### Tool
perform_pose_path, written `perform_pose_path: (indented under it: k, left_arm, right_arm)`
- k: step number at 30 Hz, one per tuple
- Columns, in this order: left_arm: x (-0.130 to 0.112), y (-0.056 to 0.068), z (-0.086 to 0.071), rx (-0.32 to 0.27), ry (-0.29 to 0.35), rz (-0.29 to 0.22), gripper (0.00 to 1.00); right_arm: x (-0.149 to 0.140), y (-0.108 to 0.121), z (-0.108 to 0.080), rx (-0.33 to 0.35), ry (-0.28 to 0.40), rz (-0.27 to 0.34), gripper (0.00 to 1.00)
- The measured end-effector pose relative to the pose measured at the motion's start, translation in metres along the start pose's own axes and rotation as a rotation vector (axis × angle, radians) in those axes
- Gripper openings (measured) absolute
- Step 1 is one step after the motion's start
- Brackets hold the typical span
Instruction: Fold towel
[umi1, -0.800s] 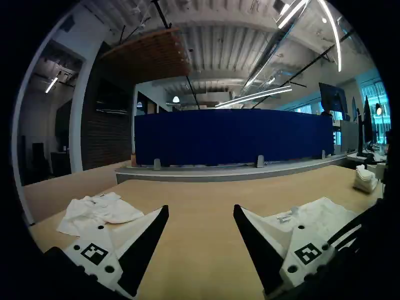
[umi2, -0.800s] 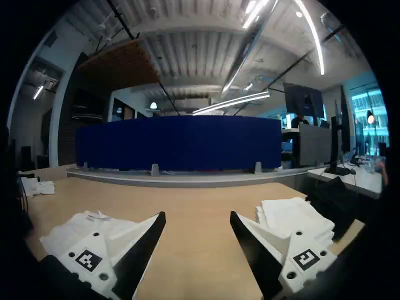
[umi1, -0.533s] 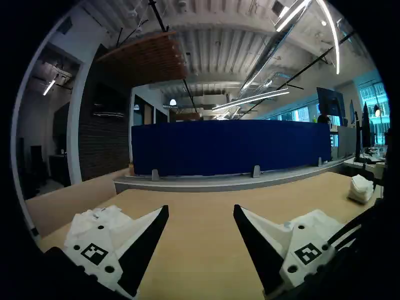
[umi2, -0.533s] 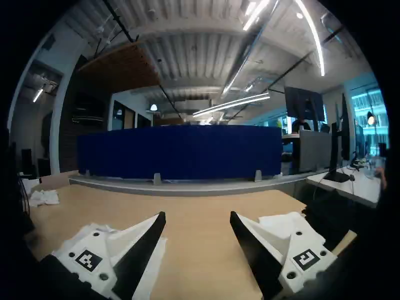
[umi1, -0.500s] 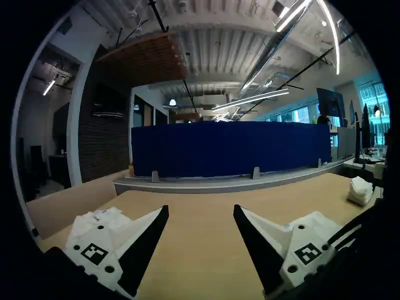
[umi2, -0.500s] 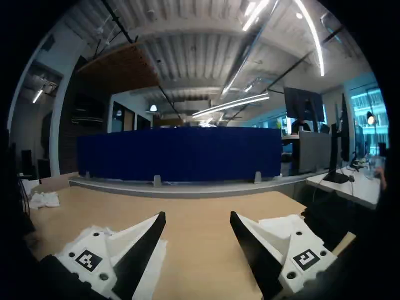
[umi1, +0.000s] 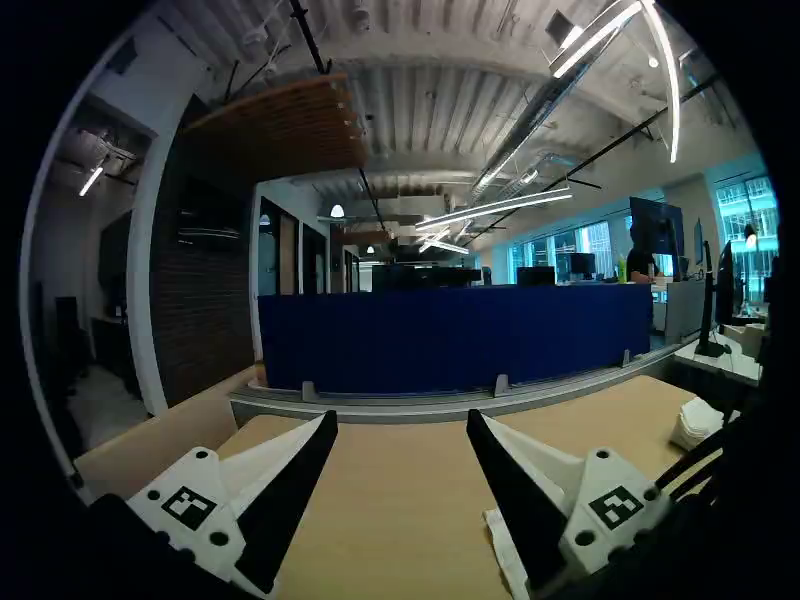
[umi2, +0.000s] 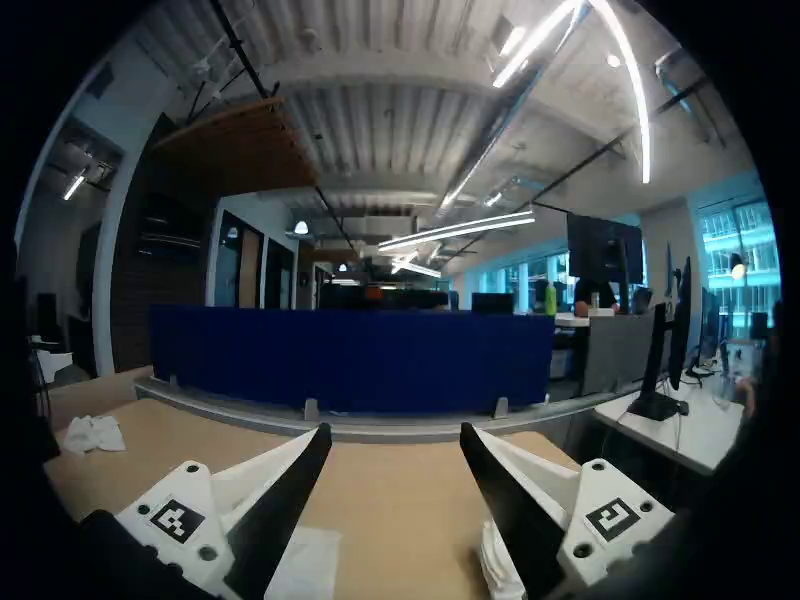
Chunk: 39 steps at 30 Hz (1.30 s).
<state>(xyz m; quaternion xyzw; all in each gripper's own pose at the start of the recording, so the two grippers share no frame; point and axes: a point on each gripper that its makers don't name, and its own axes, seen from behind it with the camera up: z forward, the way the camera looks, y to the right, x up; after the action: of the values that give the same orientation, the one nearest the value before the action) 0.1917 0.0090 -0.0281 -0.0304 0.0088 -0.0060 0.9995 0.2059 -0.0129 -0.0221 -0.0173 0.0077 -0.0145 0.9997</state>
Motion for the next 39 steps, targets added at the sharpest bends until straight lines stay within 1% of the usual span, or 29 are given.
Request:
perform_pose_path:
  k: [2, 5, 8, 10, 16, 20, 23, 26, 29, 33, 39]
  left_arm:
    - [0.005, 0.003, 0.001, -0.016, -0.013, -0.002, 0.96]
    - [0.01, 0.009, 0.001, -0.052, -0.033, 0.007, 0.96]
    - [0.012, 0.018, 0.001, -0.104, -0.055, 0.029, 0.96]
    - [0.011, 0.026, 0.0, -0.145, -0.074, 0.044, 0.96]
    - [-0.002, 0.055, -0.005, -0.293, -0.148, 0.084, 0.96]
    - [-0.014, 0.081, -0.013, -0.409, -0.203, 0.109, 0.96]
    - [-0.02, 0.098, -0.019, -0.489, -0.237, 0.111, 0.96]
    - [-0.024, 0.105, -0.02, -0.529, -0.258, 0.101, 0.96]
    - [-0.028, 0.108, -0.02, -0.546, -0.272, 0.098, 0.96]
    - [-0.041, 0.113, -0.022, -0.564, -0.298, 0.112, 0.96]
    - [-0.066, 0.122, -0.029, -0.6, -0.342, 0.141, 0.96]
  right_arm:
    - [0.009, 0.0, 0.0, -0.003, 0.003, -0.002, 1.0]
    - [0.014, -0.003, 0.001, 0.015, -0.01, -0.007, 1.0]
    - [0.015, -0.013, 0.0, 0.062, -0.034, -0.025, 0.99]
    - [0.012, -0.023, -0.002, 0.109, -0.057, -0.048, 1.0]
    - [0.0, -0.053, -0.008, 0.261, -0.155, -0.122, 1.0]
    - [-0.008, -0.068, -0.013, 0.354, -0.221, -0.158, 1.0]
    - [-0.015, -0.077, -0.019, 0.417, -0.269, -0.177, 1.0]
    - [-0.022, -0.083, -0.023, 0.46, -0.308, -0.189, 1.0]
    - [-0.027, -0.085, -0.024, 0.477, -0.33, -0.199, 1.0]
    - [-0.037, -0.088, -0.026, 0.498, -0.356, -0.21, 1.0]
    - [-0.062, -0.089, -0.034, 0.528, -0.41, -0.23, 1.0]
